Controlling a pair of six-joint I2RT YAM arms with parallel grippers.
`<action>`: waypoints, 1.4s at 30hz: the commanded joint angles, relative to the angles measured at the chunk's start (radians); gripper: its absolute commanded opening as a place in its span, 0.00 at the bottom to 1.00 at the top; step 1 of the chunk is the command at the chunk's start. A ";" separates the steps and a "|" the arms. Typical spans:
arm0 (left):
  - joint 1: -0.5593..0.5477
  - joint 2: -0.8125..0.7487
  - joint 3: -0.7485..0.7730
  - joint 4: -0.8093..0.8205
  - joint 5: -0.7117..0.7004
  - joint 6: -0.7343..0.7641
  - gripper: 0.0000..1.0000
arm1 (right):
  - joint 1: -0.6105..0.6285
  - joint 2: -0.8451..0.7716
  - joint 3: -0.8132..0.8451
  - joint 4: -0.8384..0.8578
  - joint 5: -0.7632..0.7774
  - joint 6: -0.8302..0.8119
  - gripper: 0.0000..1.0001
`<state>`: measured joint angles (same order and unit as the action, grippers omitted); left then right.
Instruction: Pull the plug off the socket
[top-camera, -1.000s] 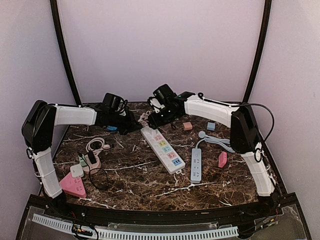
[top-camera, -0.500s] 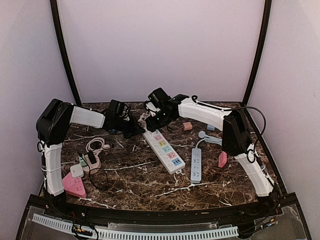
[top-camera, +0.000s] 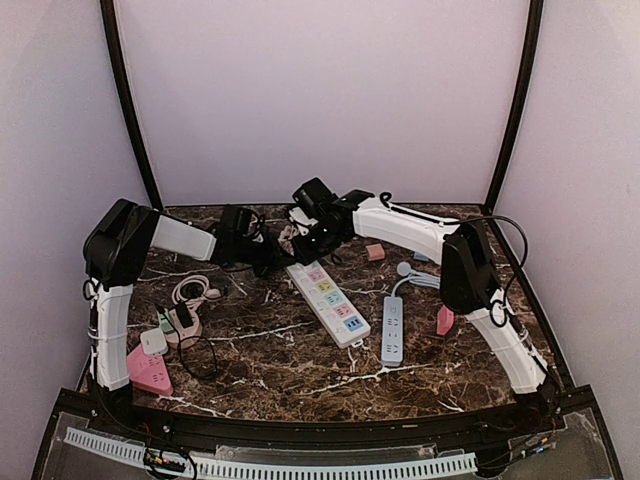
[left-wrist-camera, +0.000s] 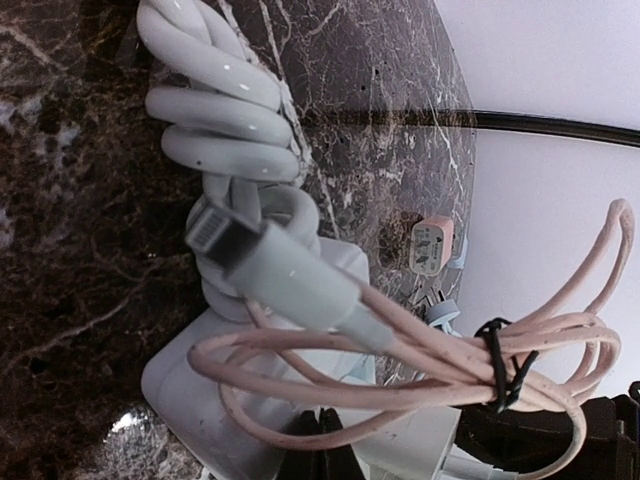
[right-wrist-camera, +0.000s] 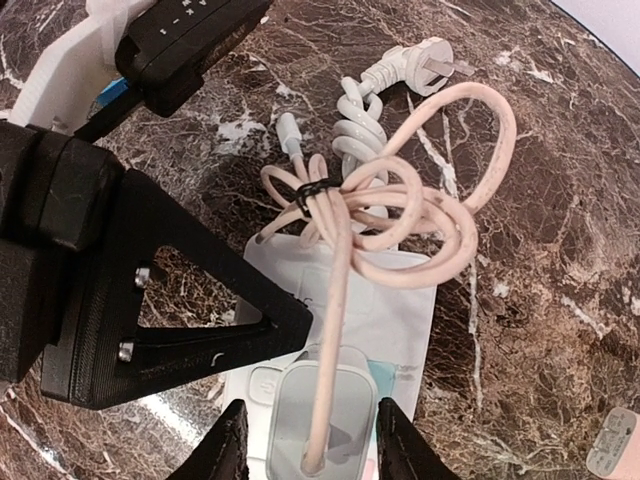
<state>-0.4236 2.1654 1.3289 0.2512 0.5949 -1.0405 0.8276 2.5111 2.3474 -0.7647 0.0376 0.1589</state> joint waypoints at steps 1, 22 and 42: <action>0.005 0.022 0.002 -0.025 0.000 -0.014 0.00 | 0.011 0.030 0.047 -0.022 0.019 0.000 0.36; 0.005 0.053 -0.002 -0.229 -0.092 0.020 0.00 | 0.046 -0.104 0.008 0.059 0.115 -0.044 0.07; 0.005 0.077 0.007 -0.245 -0.110 0.038 0.00 | 0.036 -0.174 0.002 0.047 0.152 -0.047 0.07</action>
<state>-0.4240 2.1746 1.3640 0.1841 0.5716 -1.0286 0.8631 2.4840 2.3241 -0.7662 0.1623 0.1280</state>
